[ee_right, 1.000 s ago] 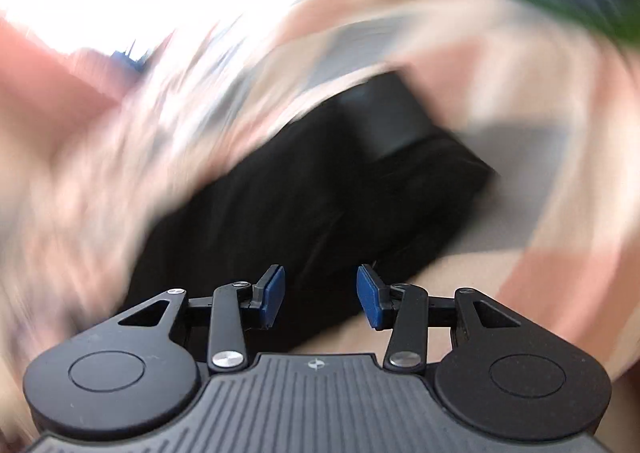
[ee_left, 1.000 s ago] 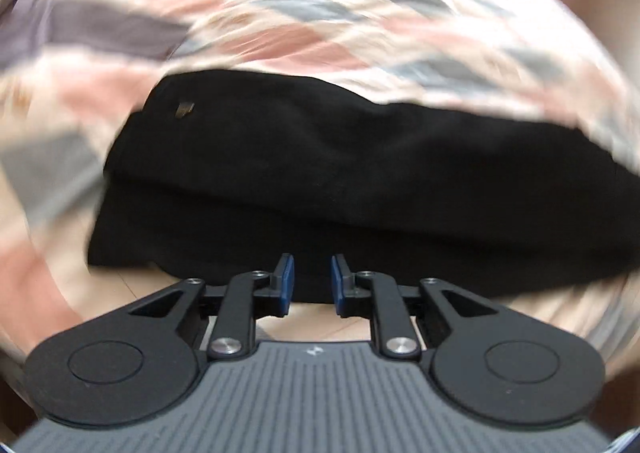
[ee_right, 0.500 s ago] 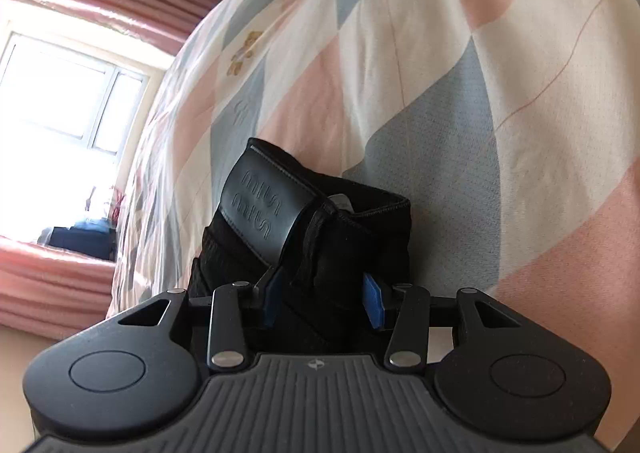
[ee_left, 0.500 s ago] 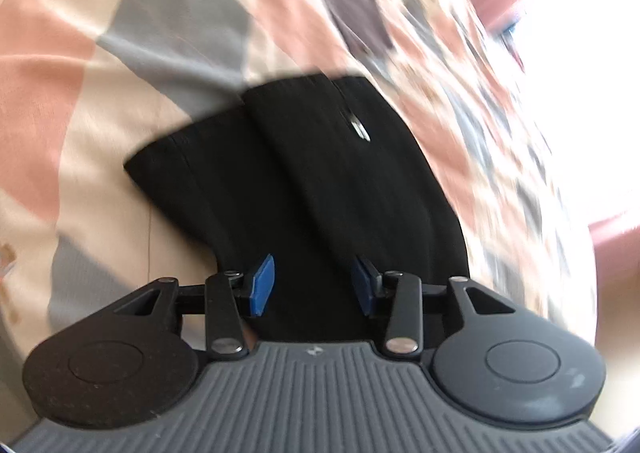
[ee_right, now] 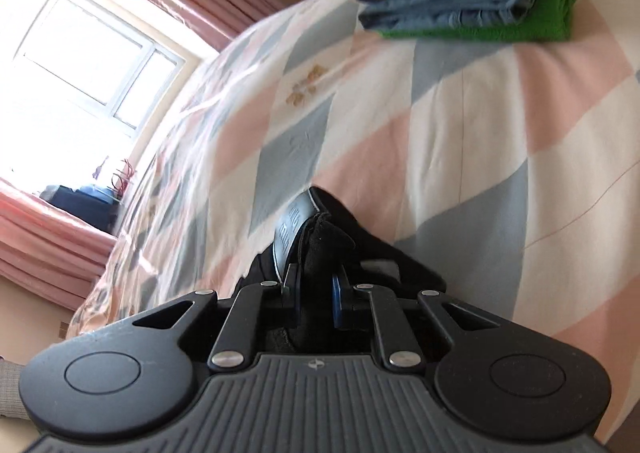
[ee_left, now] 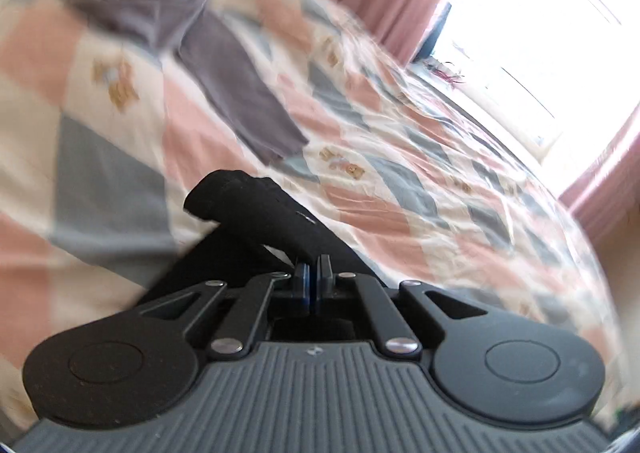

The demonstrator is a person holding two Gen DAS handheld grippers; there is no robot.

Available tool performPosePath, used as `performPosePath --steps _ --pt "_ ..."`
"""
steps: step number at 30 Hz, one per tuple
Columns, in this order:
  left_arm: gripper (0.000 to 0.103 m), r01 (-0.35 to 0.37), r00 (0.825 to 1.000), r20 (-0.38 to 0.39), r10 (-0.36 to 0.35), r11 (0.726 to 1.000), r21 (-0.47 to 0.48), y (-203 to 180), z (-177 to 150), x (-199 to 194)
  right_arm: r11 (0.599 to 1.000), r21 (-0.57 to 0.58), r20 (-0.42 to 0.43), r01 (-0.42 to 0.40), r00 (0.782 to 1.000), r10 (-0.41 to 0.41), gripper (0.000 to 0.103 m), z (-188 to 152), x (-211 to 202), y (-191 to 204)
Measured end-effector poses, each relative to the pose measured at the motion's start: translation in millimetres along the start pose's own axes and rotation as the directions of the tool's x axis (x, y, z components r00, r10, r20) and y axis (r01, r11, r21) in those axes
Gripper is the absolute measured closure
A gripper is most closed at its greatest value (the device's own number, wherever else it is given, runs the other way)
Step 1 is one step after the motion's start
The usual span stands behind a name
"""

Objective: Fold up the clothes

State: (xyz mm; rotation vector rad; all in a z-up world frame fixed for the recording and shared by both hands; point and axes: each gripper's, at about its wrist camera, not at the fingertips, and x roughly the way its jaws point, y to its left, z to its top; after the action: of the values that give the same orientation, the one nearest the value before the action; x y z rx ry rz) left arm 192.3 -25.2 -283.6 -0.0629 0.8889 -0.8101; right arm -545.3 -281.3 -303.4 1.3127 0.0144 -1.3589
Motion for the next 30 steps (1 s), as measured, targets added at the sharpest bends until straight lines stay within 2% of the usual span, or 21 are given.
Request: performPosePath --steps 2,5,6,11,13,15,18,22,23,24,26,28,29,30 --pt "0.102 -0.048 0.998 -0.037 0.05 0.998 0.039 9.5 -18.8 1.8 0.998 -0.017 -0.033 0.061 0.998 -0.062 0.089 -5.2 10.4 -9.3" --pt "0.1 -0.133 0.974 -0.171 0.146 0.987 0.085 30.7 -54.8 44.8 0.991 0.014 -0.076 0.132 0.989 -0.131 0.089 -17.1 36.0 -27.4" --pt "0.099 -0.138 0.972 -0.177 0.155 0.985 0.103 32.4 -62.0 50.9 0.99 0.025 -0.072 0.135 0.988 -0.133 0.089 -18.9 38.3 -29.5" --pt "0.102 -0.11 0.986 -0.126 0.112 0.994 0.021 33.1 -56.8 28.6 0.992 -0.031 -0.034 0.121 0.992 -0.122 0.09 -14.8 19.8 -11.3" --pt "0.1 -0.085 0.992 -0.093 0.089 0.995 0.048 32.1 -52.9 15.9 0.993 -0.031 -0.023 0.114 0.993 -0.114 0.09 -15.3 11.9 -9.8" --pt "0.1 -0.11 0.985 -0.126 0.121 0.99 0.087 32.2 -57.4 23.6 0.987 -0.051 -0.035 0.15 0.988 -0.152 0.09 -20.7 19.8 -15.0" --pt "0.099 -0.138 0.974 -0.166 0.153 0.986 0.098 33.4 -62.5 39.4 0.98 -0.069 -0.052 0.187 0.98 -0.191 0.089 -24.9 36.9 -21.8" --pt "0.097 -0.149 0.969 -0.172 0.18 0.972 0.18 26.3 -64.3 44.2 0.962 -0.167 -0.061 0.214 0.972 -0.227 0.086 -25.0 36.5 -8.3" --pt "0.094 -0.148 0.967 -0.176 0.183 0.969 0.196 26.1 -63.7 43.0 0.951 -0.196 -0.066 0.237 0.965 -0.254 0.085 -24.2 35.2 -5.2" --pt "0.093 -0.149 0.964 -0.189 0.186 0.97 0.194 26.5 -61.4 40.4 0.941 -0.213 -0.058 0.262 0.958 -0.28 0.069 -23.2 32.2 -2.6" --pt "0.092 -0.17 0.955 -0.205 0.212 0.963 0.208 23.6 -56.3 32.6 0.915 -0.246 -0.001 0.319 0.944 -0.33 0.048 -22.7 20.5 5.1" --pt "0.092 -0.195 0.944 -0.207 0.256 0.942 0.273 8.8 -55.1 21.2 0.884 -0.318 0.076 0.344 0.938 -0.338 0.05 -25.8 5.1 17.6" --pt "0.092 -0.192 0.941 -0.211 0.264 0.932 0.308 -1.4 -55.5 15.8 0.879 -0.349 0.097 0.325 0.945 -0.311 0.05 -29.3 -2.0 24.3" --pt "0.092 -0.153 0.945 -0.225 0.237 0.928 0.339 -16.5 -56.1 11.0 0.88 -0.377 0.1 0.289 0.957 -0.272 0.05 -34.0 -6.8 30.9"
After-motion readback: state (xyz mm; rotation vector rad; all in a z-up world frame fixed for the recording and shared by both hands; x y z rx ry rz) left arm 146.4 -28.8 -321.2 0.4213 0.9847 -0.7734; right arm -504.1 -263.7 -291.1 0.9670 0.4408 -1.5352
